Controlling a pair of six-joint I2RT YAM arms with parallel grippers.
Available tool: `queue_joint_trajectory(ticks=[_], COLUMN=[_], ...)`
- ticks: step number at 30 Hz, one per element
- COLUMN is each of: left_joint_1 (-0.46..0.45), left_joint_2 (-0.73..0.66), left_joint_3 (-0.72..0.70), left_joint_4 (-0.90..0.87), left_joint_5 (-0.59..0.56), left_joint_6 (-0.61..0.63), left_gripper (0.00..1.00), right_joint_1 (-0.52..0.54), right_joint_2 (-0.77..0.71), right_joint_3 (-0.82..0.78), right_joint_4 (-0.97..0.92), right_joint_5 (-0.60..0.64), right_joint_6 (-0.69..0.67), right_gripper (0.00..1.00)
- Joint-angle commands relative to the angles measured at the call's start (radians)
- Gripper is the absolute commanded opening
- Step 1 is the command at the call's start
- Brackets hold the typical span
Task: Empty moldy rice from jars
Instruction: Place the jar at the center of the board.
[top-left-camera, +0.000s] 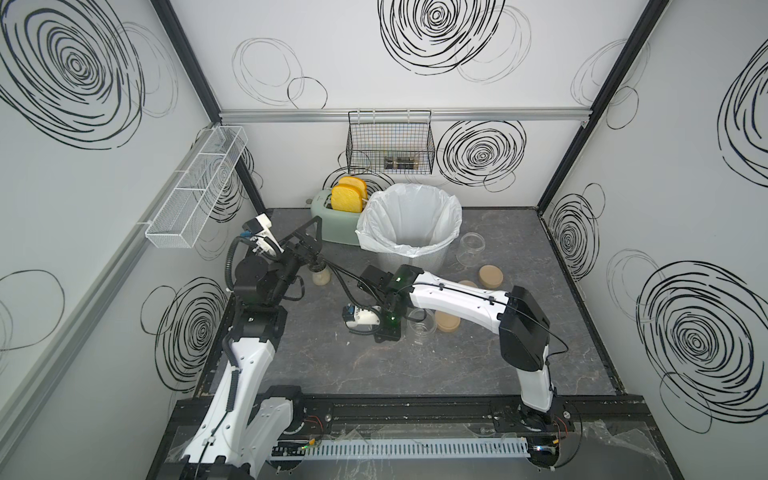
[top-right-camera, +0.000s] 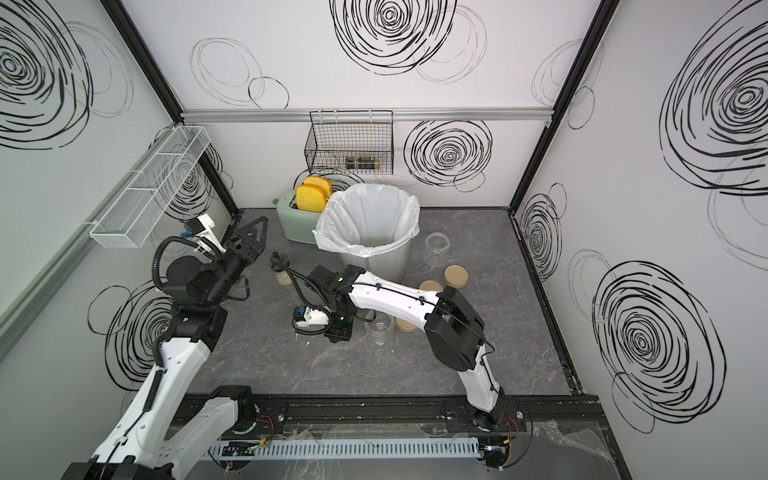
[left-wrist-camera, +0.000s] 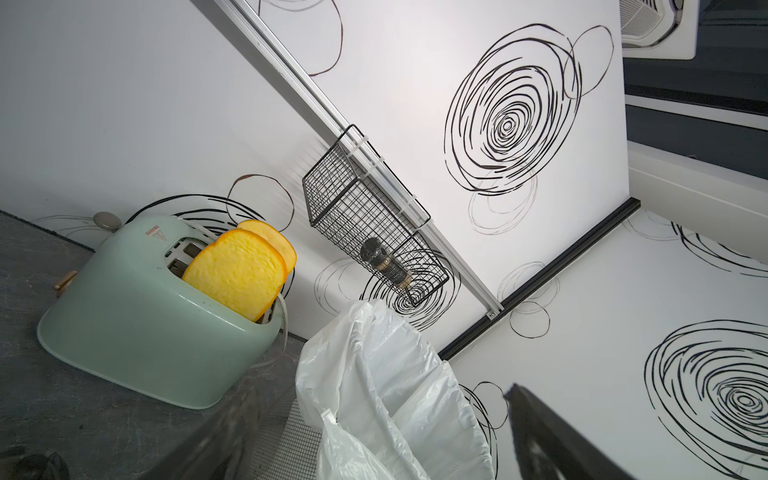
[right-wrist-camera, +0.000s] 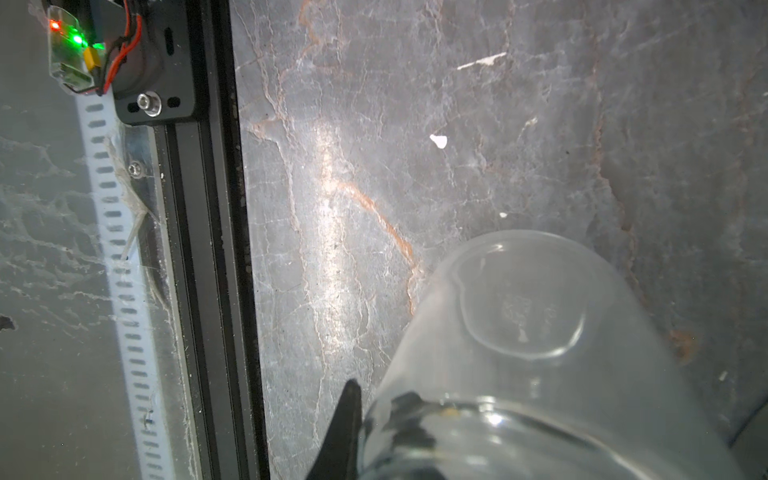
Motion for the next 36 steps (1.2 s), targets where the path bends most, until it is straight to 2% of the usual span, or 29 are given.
queue_joint_trajectory(ticks=[1, 12, 25, 36], left_joint_1=[0.013, 0.013, 0.013, 0.016], left_joint_2=[-0.004, -0.002, -0.007, -0.011], left_joint_3=[-0.010, -0.012, -0.014, -0.015], left_joint_4=[0.041, 0.050, 0.050, 0.044], left_joint_5=[0.007, 0.013, 0.020, 0.020], left_joint_6=[0.011, 0.008, 0.014, 0.019], left_gripper=[0.96, 0.96, 0.96, 0.96], right_joint_1=[0.007, 0.007, 0.002, -0.001], right_joint_2=[0.014, 0.053, 0.082, 0.088], right_joint_3=[0.038, 0.058, 0.071, 0.091], right_joint_4=[-0.026, -0.040, -0.034, -0.038], right_joint_5=[0.001, 0.006, 0.038, 0.037], right_joint_6=[-0.013, -0.011, 0.004, 0.011], right_gripper=[0.00, 0.04, 0.29, 0.37])
